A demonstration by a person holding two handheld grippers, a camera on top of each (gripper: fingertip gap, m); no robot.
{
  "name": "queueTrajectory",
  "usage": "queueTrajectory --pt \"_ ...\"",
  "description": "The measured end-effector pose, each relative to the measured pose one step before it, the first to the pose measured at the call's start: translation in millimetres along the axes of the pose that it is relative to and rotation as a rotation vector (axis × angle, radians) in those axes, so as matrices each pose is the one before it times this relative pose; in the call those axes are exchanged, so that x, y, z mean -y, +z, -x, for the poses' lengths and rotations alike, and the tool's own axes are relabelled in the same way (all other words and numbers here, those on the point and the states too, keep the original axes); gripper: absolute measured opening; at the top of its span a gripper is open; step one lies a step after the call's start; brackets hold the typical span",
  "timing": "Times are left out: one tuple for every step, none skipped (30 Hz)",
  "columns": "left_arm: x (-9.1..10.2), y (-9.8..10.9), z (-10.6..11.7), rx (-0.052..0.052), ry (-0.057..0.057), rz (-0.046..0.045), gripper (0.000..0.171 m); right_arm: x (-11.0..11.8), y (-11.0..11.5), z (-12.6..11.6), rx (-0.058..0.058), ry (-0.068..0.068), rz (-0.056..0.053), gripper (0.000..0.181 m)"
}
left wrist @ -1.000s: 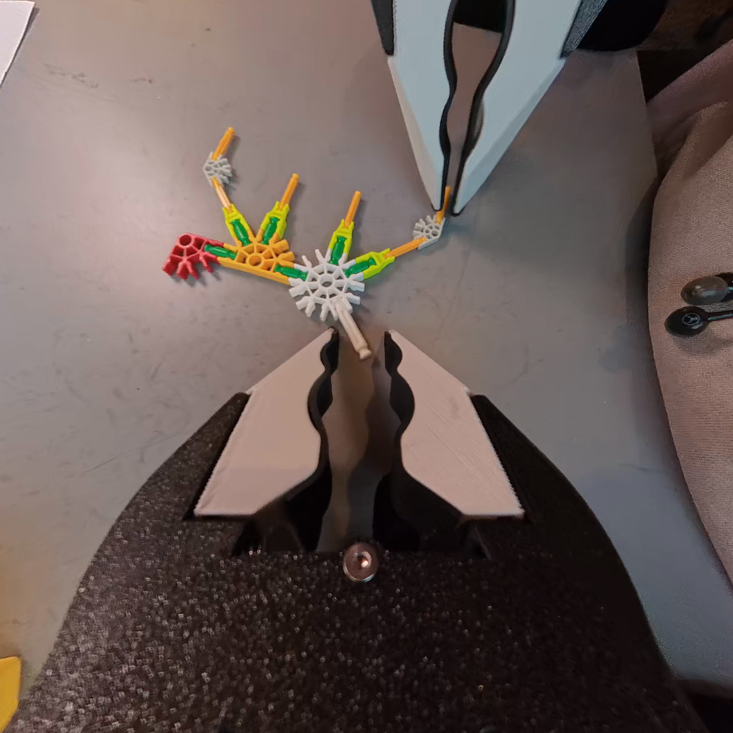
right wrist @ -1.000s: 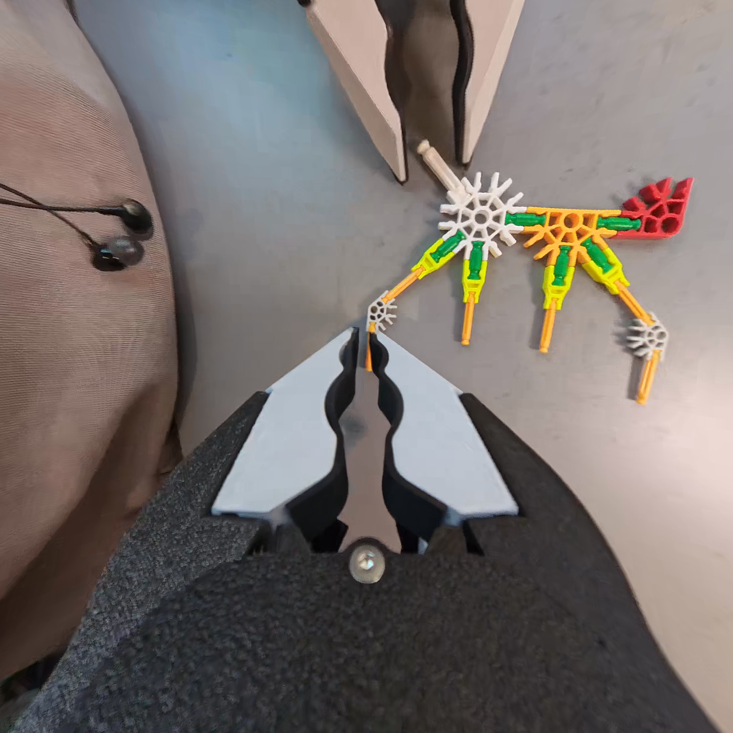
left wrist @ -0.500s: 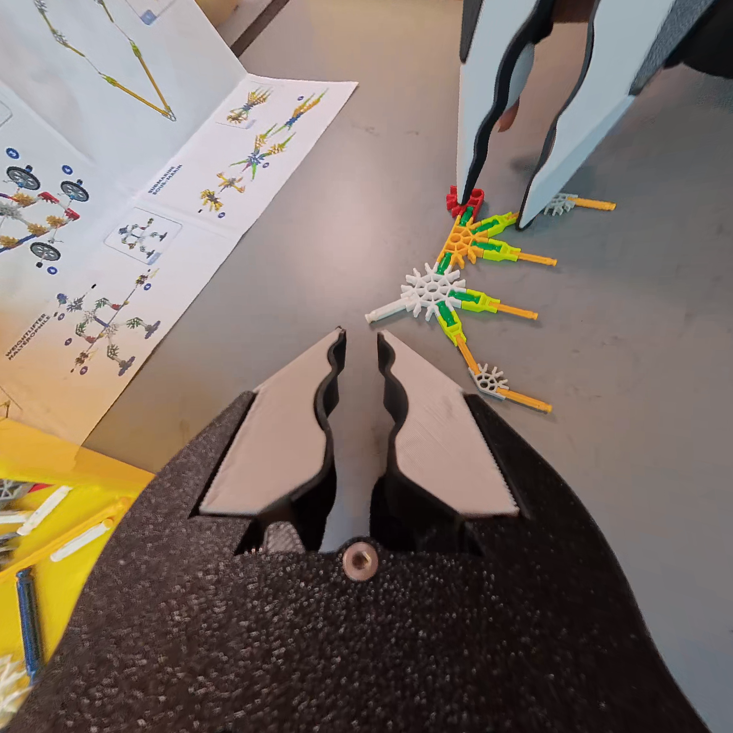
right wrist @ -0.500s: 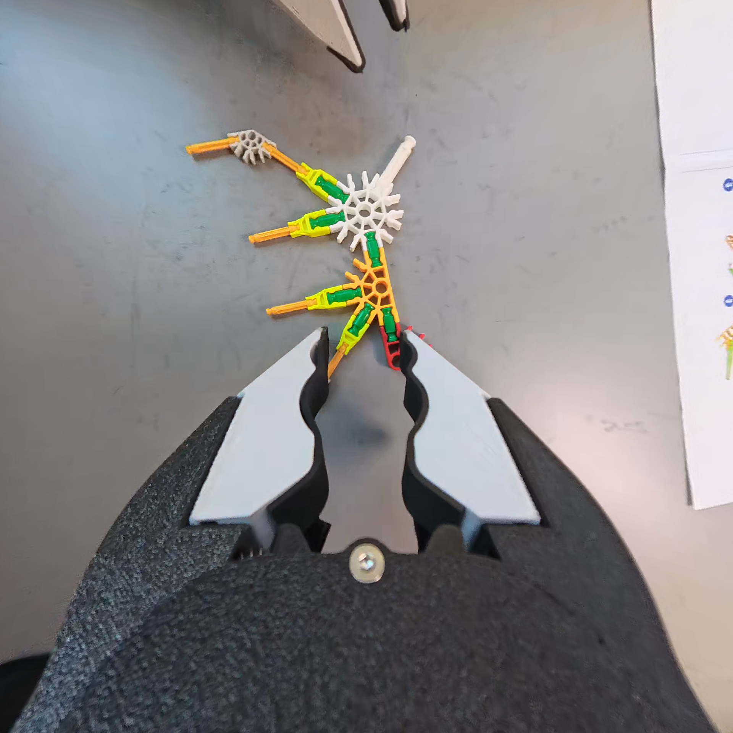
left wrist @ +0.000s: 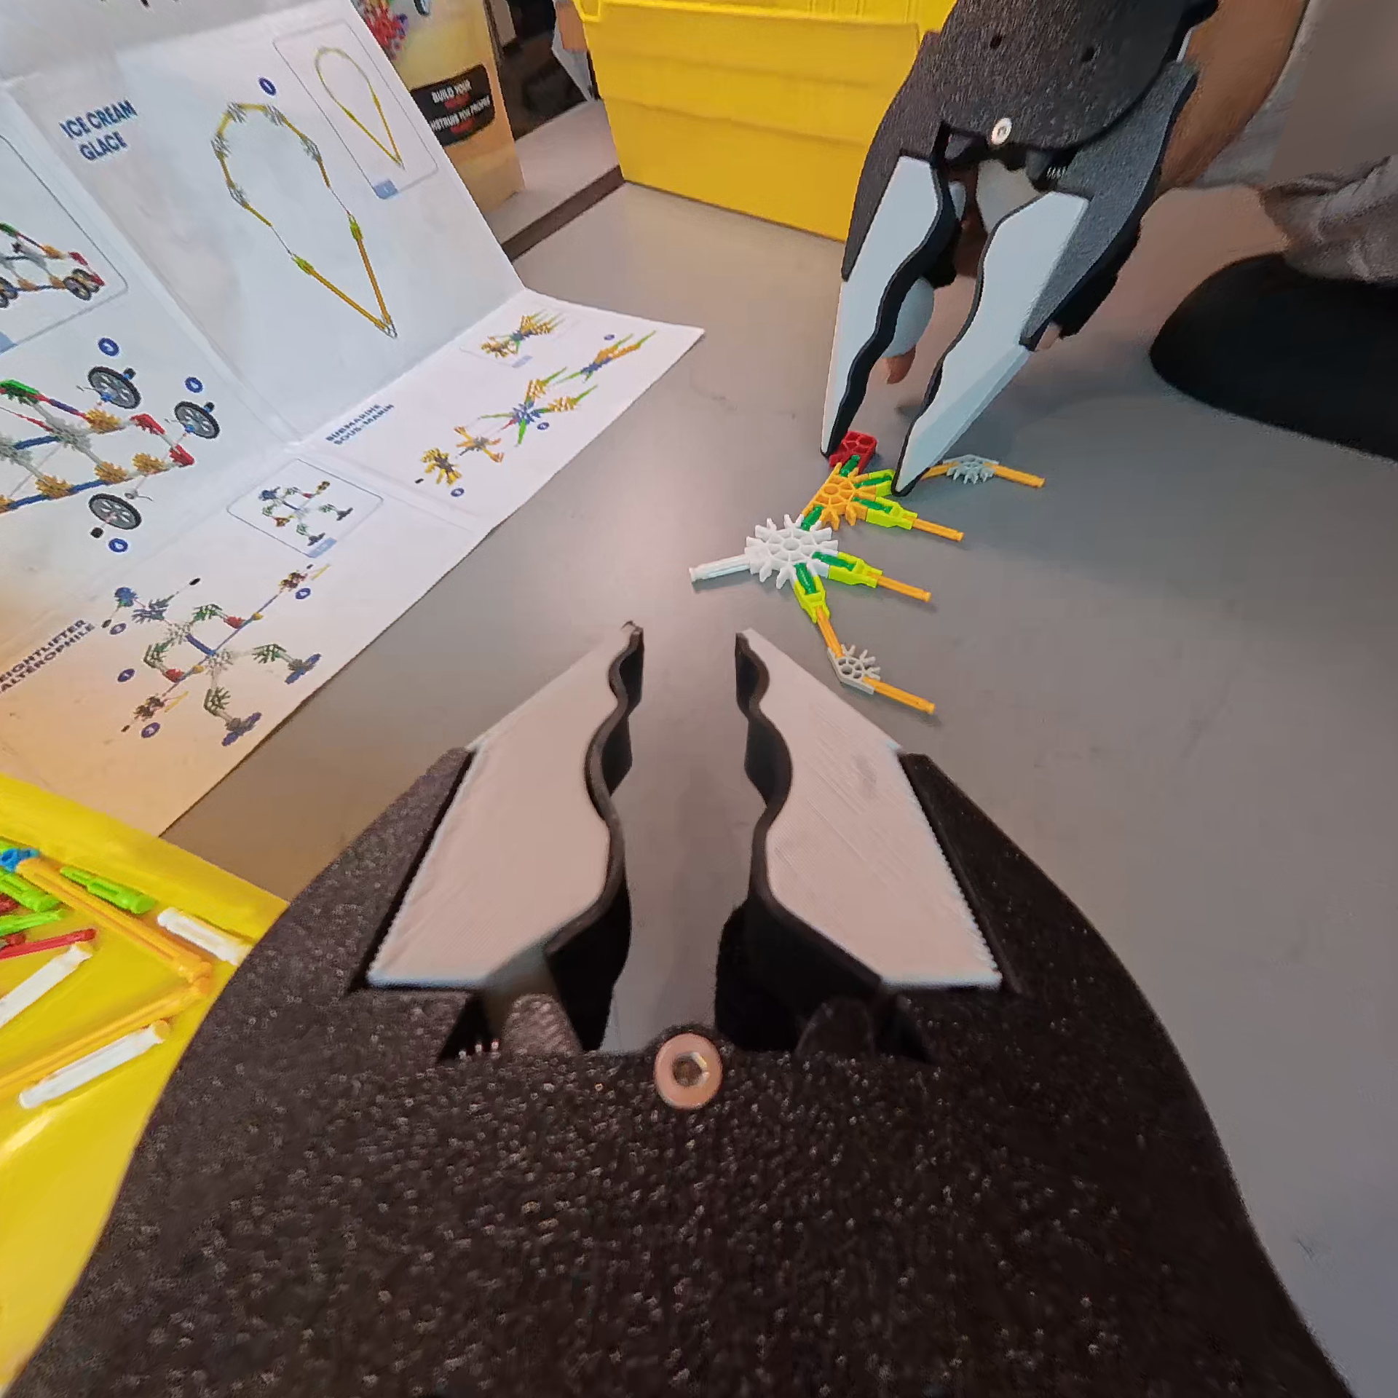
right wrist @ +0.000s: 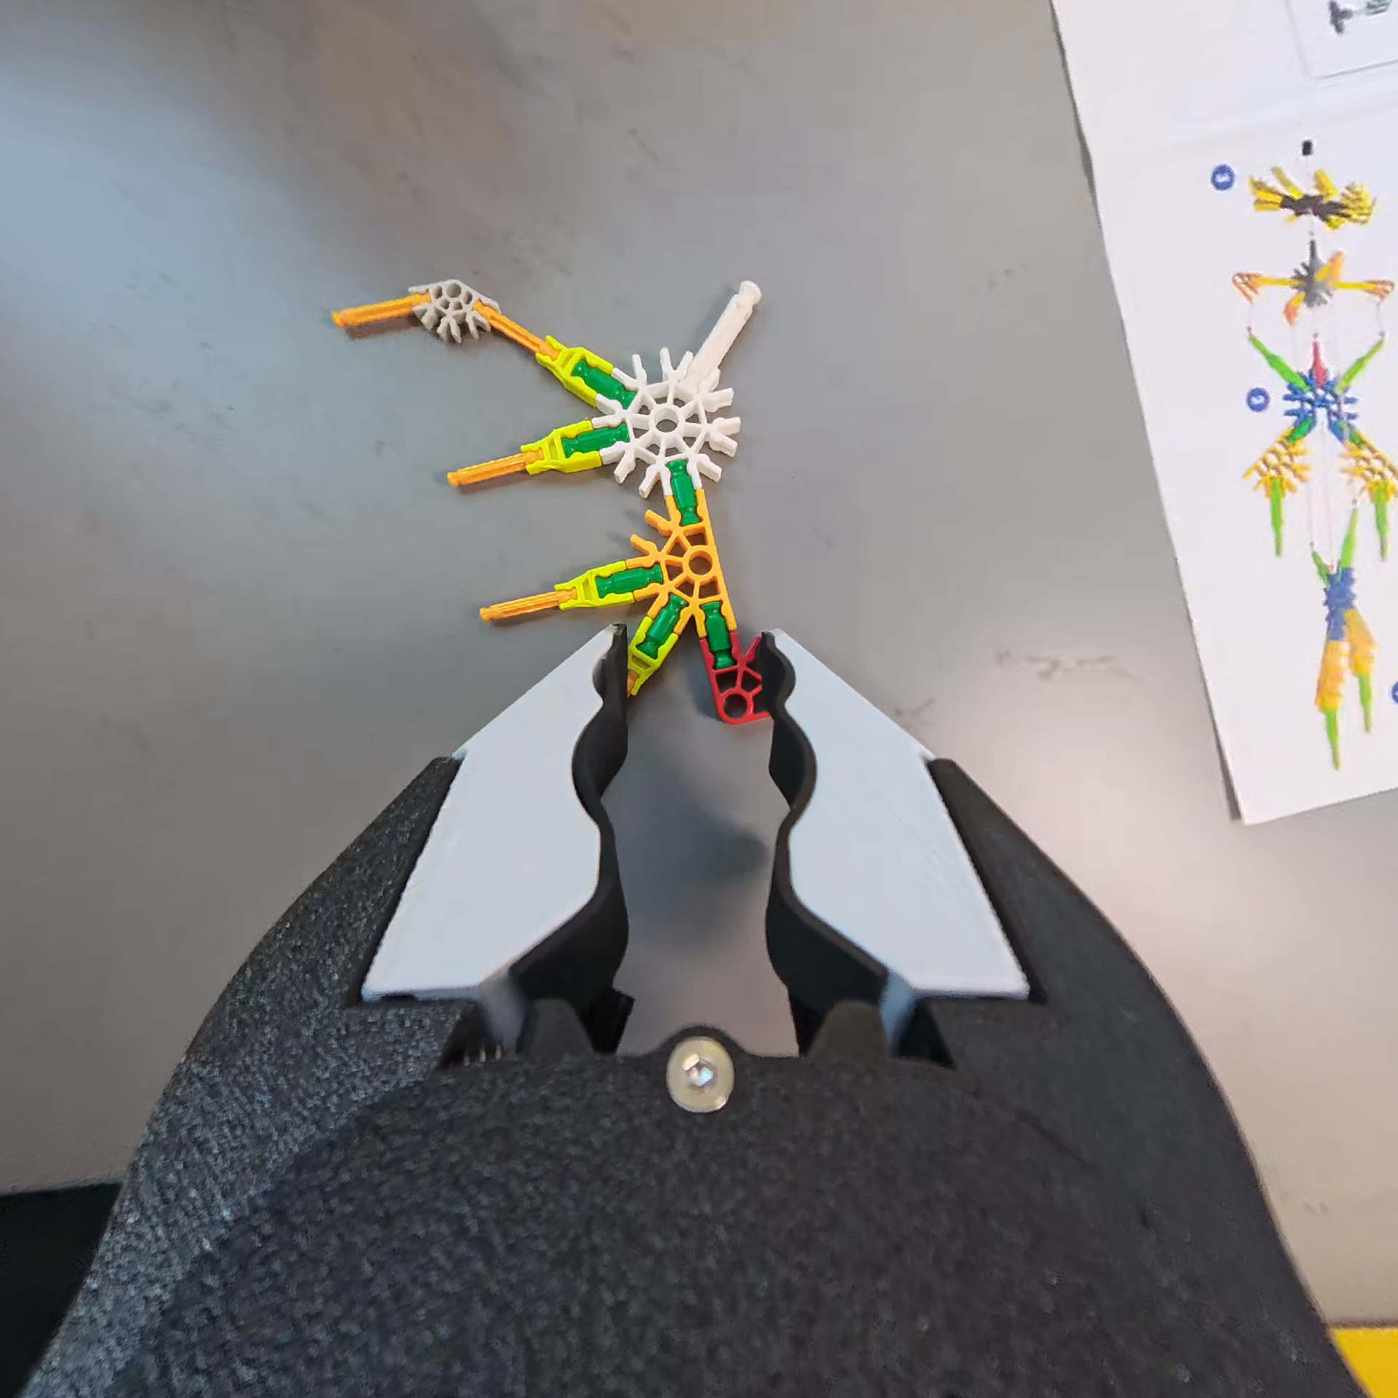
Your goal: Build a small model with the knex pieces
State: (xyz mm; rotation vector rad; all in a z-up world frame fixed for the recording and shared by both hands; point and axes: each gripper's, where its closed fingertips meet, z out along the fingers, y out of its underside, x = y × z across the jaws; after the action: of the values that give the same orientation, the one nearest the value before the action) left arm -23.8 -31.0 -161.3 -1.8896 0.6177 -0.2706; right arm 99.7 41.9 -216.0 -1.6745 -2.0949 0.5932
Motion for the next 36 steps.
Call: queueTrajectory --pt "3.46 -1.24 1.19 0.0028 -0.0152 -0.02203 0.026 -1.19 -0.61 -3.90 -0.0036 0.0052 -0.0104 0.034" --pt "2.32 -0.95 1.53 0.0038 -0.0140 -0.01607 0.028 -0.18 -0.04 -2.64 -0.0029 -0.0036 -0.0101 0.034" --pt "1.20 -0.59 1.31 0.0014 -0.0118 -0.01013 0.030 0.06 0.14 -1.77 0.0023 -0.0012 -0.0049 0.034" --pt "0.27 -0.22 0.96 -0.0004 -0.0104 -0.00415 0.031 0.04 0.02 -3.11 -0.0062 0.0002 -0.0001 0.034" --pt "-0.61 0.25 0.67 -0.0006 -0.0081 0.00084 0.031 0.45 0.40 -1.82 0.0005 -0.0009 -0.0010 0.034" --pt "-0.79 0.30 0.57 0.0008 -0.0043 0.00292 0.031 1.04 0.69 -0.15 0.0085 -0.0025 -0.0037 0.034" --pt "-0.70 0.36 0.21 0.0007 0.0001 0.00265 0.031 0.98 0.65 -0.11 0.0067 -0.0011 -0.0030 0.033" --pt "-0.57 0.32 -0.25 0.0004 0.0025 0.00255 0.031 0.81 0.58 -0.48 0.0030 0.0000 -0.0011 0.034" --pt "-0.50 0.38 -0.31 -0.0001 0.0031 0.00309 0.031 0.68 0.47 -0.27 0.0012 -0.0013 -0.0012 0.034" --pt "-0.55 0.42 -0.47 -0.0002 0.0035 0.00377 0.031 0.58 0.35 -0.21 0.0008 -0.0008 -0.0028 0.034" --pt "-0.62 0.43 -0.31 0.0004 0.0035 0.00348 0.031 0.42 0.28 -0.08 -0.0001 -0.0003 -0.0047 0.034" --pt "-0.49 0.34 -0.28 -0.0004 0.0029 0.00290 0.031 0.18 0.10 0.00 -0.0001 0.0012 -0.0048 0.034" --pt "-0.77 0.47 -0.43 -0.0020 0.0013 0.00383 0.031 -0.09 -0.22 -0.01 0.0001 0.0011 -0.0048 0.034" --pt "-0.74 0.55 -0.35 -0.0014 0.0006 0.00389 0.031 -0.48 -0.35 -0.33 -0.0023 0.0006 -0.0036 0.034" --pt "-0.45 0.29 -0.20 -0.0004 0.0016 0.00236 0.031 -0.50 -0.73 -0.84 -0.0048 0.0006 -0.0035 0.034" --pt "-0.14 0.18 -0.16 -0.0006 0.0018 0.00107 0.031 -0.55 -1.04 -0.95 -0.0042 0.0000 -0.0042 0.037" --pt "-0.23 0.25 -0.40 -0.0013 0.0011 0.00123 0.031 -0.12 -1.56 -0.66 0.0005 0.0012 -0.0070 0.041" --pt "-0.45 0.26 -0.21 -0.0008 0.0011 0.00222 0.031 0.56 -2.11 -1.07 0.0016 0.0033 -0.0092 0.043" --pt "-0.34 0.26 -0.23 -0.0007 0.0017 0.00223 0.031 0.97 -2.30 -1.01 0.0046 0.0037 -0.0089 0.045" --pt "-0.13 0.22 -0.26 -0.0007 0.0017 0.00120 0.031 0.82 -2.00 -0.50 0.0081 0.0003 -0.0036 0.046" --pt "-0.29 0.37 -0.36 -0.0013 0.0011 0.00124 0.031 0.28 -1.46 -1.48 0.0012 -0.0067 0.0050 0.046" --pt "-0.27 0.27 -0.32 -0.0014 0.0007 0.00156 0.031 -0.15 -0.67 -1.49 -0.0007 -0.0138 0.0117 0.046" --pt "-0.51 0.48 -0.37 -0.0018 0.0006 0.00261 0.031 -0.27 0.15 -0.53 0.0065 -0.0178 0.0166 0.046" --pt "-0.59 0.40 -0.15 -0.0009 0.0006 0.00299 0.031 -0.45 0.96 0.56 0.0145 -0.0176 0.0203 0.046" --pt "-0.45 0.26 -0.02 0.0004 0.0012 0.00221 0.031 -0.05 1.78 0.72 0.0173 -0.0143 0.0197 0.046" --pt "-0.34 0.13 -0.05 0.0001 0.0010 0.00170 0.031 -0.75 2.51 1.37 0.0228 -0.0094 0.0246 0.046" --pt "-0.24 0.03 0.13 0.0004 0.0003 0.00131 0.031 -2.69 3.27 1.96 0.0267 -0.0083 0.0354 0.042" --pt "-0.04 -0.14 0.40 0.0020 0.0004 0.00077 0.031 -3.74 3.14 1.58 0.0210 -0.0100 0.0372 0.040" --pt "0.10 -0.31 0.56 0.0029 0.0011 -0.00025 0.031 2.40 0.16 -0.53 0.0042 -0.0144 -0.0026 0.036" --pt "0.23 -0.43 0.56 0.0027 0.0008 -0.00093 0.031 -0.02 0.27 0.30 0.0090 -0.0008 0.0107 0.035" --pt "0.50 -0.56 0.46 0.0020 0.0001 -0.00193 0.031 -0.36 -0.04 -0.27 0.0033 -0.0044 0.0107 0.035" --pt "0.42 -0.24 0.41 0.0009 -0.0004 -0.00199 0.031 -0.03 0.12 -0.20 -0.0024 -0.0102 0.0069 0.035" --pt "0.29 -0.12 0.20 -0.0001 -0.0009 -0.00130 0.031 -0.11 -0.16 0.35 -0.0031 -0.0076 0.0025 0.035" --pt "-0.15 0.01 -0.10 -0.0019 -0.0007 0.00026 0.031 -0.36 -0.42 1.91 0.0090 -0.0014 -0.0017 0.035" --pt "-0.16 0.13 -0.24 -0.0024 -0.0001 0.00092 0.031 -0.82 -1.35 1.99 0.0133 0.0031 -0.0048 0.035" --pt "-0.19 0.11 -0.57 -0.0022 0.0008 0.00040 0.031 -0.38 -3.09 -0.99 -0.0006 0.0049 -0.0117 0.035"
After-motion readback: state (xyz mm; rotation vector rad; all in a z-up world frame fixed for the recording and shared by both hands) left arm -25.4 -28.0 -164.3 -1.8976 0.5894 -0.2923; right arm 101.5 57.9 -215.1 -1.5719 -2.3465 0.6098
